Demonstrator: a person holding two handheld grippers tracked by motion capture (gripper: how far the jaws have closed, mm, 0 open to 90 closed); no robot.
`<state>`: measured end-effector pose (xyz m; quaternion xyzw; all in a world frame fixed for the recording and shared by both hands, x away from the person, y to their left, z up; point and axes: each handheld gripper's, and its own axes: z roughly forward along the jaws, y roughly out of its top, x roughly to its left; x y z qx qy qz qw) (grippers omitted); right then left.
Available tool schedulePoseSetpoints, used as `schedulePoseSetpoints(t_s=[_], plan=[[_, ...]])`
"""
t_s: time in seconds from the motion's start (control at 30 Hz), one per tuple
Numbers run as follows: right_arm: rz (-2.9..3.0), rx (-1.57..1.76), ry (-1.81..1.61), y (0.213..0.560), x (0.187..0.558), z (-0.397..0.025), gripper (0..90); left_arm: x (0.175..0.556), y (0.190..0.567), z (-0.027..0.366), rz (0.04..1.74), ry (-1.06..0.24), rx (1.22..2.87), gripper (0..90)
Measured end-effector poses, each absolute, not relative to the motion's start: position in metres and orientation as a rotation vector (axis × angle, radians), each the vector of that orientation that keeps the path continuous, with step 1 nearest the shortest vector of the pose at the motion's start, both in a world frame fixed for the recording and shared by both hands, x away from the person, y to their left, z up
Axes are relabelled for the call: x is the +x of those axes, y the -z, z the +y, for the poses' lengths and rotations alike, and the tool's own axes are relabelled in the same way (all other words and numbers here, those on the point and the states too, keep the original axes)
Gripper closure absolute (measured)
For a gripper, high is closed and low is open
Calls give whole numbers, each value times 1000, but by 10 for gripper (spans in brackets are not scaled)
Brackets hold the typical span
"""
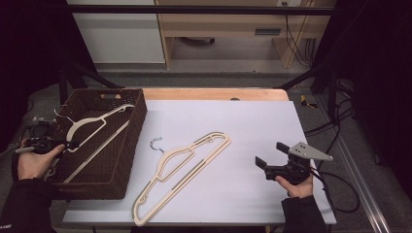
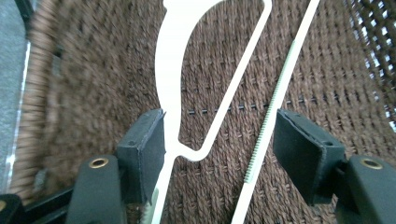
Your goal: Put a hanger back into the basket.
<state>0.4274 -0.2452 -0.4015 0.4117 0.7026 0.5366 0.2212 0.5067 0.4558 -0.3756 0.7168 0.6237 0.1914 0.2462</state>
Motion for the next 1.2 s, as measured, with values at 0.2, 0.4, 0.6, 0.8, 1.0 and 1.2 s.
schedulePoseSetpoints(t_s=[0.2, 0.4, 0.6, 0.8, 1.0, 1.2], plan=[[1933, 1144, -1490, 400, 427, -246, 24, 487, 351, 446, 1549, -586, 1879, 298], [1925, 1138, -1494, 399, 427, -247, 24, 466, 333, 423, 1361, -603, 1806, 237], [1922, 1140, -1498, 399, 427, -246, 24, 440, 325, 395, 1178, -597, 1698, 136], [1930, 1133, -1498, 398, 426, -246, 24, 421, 328, 370, 1041, -613, 1656, 86], [1931, 1125, -1503, 396, 426, -243, 24, 409, 337, 348, 974, -598, 1612, 84], [1942, 1112, -1513, 392, 427, -234, 30, 403, 343, 328, 919, -582, 1633, 85]])
